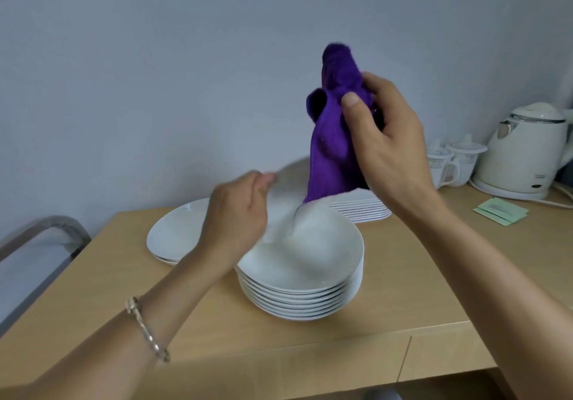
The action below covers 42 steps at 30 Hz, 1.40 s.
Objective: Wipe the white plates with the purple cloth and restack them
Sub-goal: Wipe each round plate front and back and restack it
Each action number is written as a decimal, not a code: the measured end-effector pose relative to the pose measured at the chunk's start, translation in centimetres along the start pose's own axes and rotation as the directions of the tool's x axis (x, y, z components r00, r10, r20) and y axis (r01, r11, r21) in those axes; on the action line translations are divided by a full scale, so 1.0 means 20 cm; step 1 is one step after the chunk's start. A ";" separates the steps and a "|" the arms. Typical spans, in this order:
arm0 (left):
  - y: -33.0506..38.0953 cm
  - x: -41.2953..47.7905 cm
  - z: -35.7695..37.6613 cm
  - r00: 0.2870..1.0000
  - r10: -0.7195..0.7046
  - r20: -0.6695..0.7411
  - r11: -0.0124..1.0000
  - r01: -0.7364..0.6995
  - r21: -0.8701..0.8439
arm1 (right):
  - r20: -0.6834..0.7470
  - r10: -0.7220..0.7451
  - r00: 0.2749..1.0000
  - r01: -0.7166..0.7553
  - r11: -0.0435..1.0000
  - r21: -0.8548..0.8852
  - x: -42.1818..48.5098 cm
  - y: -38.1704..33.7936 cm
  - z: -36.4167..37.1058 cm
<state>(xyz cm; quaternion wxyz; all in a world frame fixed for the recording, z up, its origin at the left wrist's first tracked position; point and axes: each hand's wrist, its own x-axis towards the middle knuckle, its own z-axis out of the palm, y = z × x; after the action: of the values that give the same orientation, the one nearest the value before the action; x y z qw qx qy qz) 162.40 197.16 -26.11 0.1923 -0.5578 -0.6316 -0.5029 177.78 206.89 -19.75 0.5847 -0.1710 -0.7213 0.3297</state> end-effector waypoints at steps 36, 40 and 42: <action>-0.26 -0.30 -0.07 0.615 -0.544 0.570 0.769 0.637 0.047 | 0.618 0.195 0.762 0.167 0.862 -0.479 -0.22 0.33 0.28; -0.27 -0.32 -0.04 0.683 -0.521 0.511 0.791 0.611 -0.010 | 0.698 0.187 0.692 0.212 0.871 -0.443 -0.21 0.31 0.34; -0.24 -0.33 -0.05 0.680 -0.537 0.499 0.776 0.630 -0.023 | 0.668 0.236 0.706 0.212 0.830 -0.517 -0.16 0.38 0.33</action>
<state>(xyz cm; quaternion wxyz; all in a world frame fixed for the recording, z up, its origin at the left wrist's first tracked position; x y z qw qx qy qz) 159.77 193.54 -32.96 -0.1910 -0.4454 -0.7517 -0.4472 171.21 208.50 -27.85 0.1835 -0.1991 -0.9512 0.1480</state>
